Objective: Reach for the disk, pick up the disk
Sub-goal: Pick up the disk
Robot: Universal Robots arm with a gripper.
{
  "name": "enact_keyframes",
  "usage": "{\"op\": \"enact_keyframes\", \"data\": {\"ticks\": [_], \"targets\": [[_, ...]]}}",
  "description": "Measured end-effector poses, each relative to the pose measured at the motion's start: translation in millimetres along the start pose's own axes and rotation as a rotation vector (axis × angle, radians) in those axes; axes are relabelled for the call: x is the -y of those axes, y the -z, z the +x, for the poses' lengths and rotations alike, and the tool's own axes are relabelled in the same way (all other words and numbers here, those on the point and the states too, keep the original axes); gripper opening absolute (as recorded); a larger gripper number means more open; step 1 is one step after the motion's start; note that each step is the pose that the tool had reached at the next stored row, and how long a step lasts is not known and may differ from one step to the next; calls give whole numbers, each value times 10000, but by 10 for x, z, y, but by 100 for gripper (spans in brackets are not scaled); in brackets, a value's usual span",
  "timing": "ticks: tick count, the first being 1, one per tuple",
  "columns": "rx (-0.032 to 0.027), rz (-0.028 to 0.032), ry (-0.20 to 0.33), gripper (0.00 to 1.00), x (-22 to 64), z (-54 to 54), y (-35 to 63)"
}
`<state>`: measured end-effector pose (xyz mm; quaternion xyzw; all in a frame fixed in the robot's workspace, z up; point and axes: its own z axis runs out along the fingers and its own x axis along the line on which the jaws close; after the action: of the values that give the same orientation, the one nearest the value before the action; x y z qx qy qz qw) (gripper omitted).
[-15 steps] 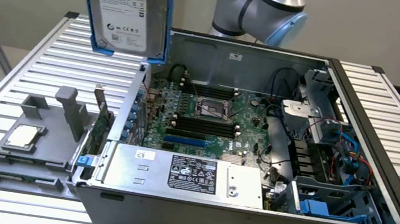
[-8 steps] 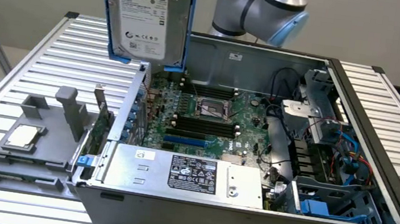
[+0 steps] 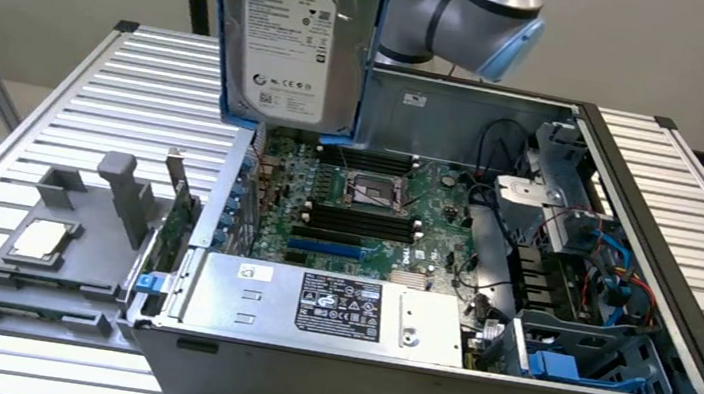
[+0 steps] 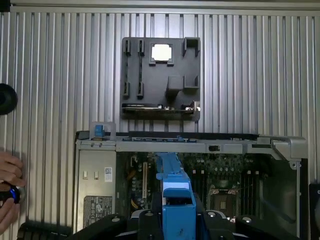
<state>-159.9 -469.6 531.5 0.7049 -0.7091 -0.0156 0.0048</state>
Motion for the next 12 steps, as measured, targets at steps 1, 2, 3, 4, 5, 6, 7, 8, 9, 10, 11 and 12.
{"op": "enact_keyframes", "data": {"ticks": [1, 2, 3, 4, 5, 6, 7, 8, 9, 10, 11, 12], "targets": [[7, 1, 2, 33, 46, 12, 1], [14, 1, 2, 33, 92, 22, 2], [21, 2, 2, 33, 136, 32, 4], [31, 3, 2, 33, 181, 41, 4], [37, 3, 3, 33, 227, 49, 6], [45, 3, 2, 33, 272, 57, 8], [55, 4, 2, 33, 320, 66, 8], [62, 3, 3, 33, 366, 73, 10], [70, 3, 4, 33, 410, 80, 11], [78, 3, 3, 33, 454, 86, 13], [87, 3, 3, 33, 499, 93, 14], [97, 4, 5, 33, 546, 100, 15]]}}
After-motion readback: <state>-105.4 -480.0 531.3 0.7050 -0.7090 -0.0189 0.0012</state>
